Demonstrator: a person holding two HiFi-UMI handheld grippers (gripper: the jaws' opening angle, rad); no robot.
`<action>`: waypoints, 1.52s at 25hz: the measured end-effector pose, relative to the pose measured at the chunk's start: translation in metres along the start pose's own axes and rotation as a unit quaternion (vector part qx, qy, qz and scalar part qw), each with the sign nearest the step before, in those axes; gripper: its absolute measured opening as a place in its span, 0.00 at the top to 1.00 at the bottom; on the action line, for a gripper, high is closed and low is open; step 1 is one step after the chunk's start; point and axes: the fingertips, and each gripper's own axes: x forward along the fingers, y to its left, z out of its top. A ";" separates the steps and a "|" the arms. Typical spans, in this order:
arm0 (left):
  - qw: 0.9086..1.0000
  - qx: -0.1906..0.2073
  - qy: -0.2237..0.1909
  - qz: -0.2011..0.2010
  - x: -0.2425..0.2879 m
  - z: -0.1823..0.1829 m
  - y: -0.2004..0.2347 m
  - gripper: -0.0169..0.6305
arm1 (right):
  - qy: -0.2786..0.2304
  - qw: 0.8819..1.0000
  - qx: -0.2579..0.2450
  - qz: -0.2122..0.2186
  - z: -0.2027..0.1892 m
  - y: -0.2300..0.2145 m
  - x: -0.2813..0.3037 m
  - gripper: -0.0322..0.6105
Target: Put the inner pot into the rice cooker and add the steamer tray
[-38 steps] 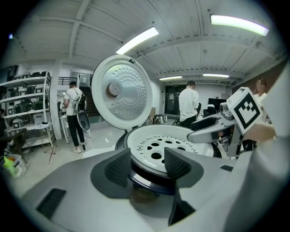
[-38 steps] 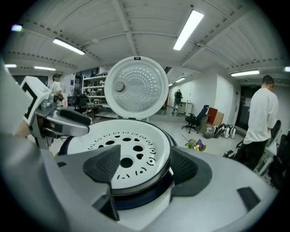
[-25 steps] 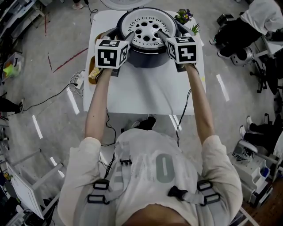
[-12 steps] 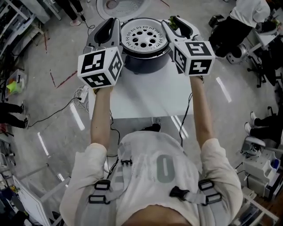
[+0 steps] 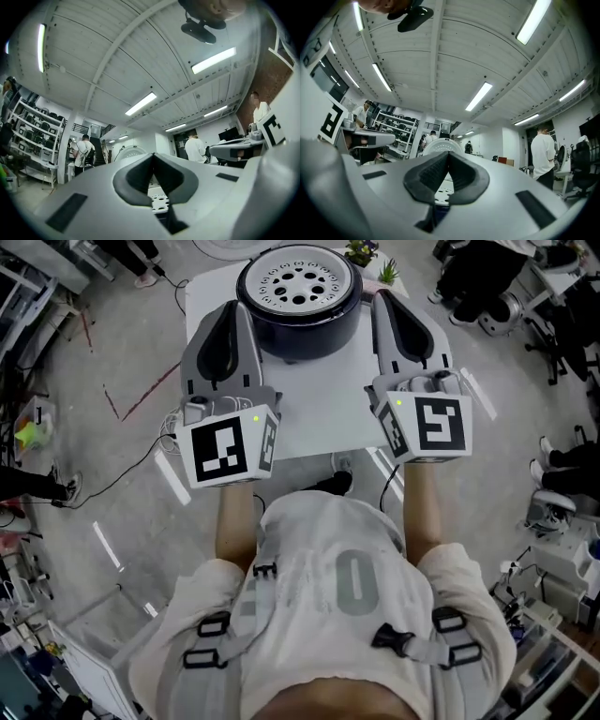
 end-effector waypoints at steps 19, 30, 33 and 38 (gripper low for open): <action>0.997 0.017 0.071 -0.019 -0.037 -0.063 -0.019 0.94 | 0.094 0.994 0.045 -0.011 -0.075 0.014 -0.066 0.94; 0.997 0.013 0.076 -0.022 -0.034 -0.065 -0.027 0.94 | 0.111 0.993 0.047 0.004 -0.084 0.013 -0.068 0.94; 0.997 0.014 0.076 -0.023 -0.035 -0.065 -0.029 0.94 | 0.110 0.993 0.051 0.003 -0.084 0.012 -0.070 0.94; 0.997 0.015 0.075 -0.026 -0.032 -0.064 -0.031 0.94 | 0.111 0.993 0.050 0.001 -0.086 0.010 -0.072 0.94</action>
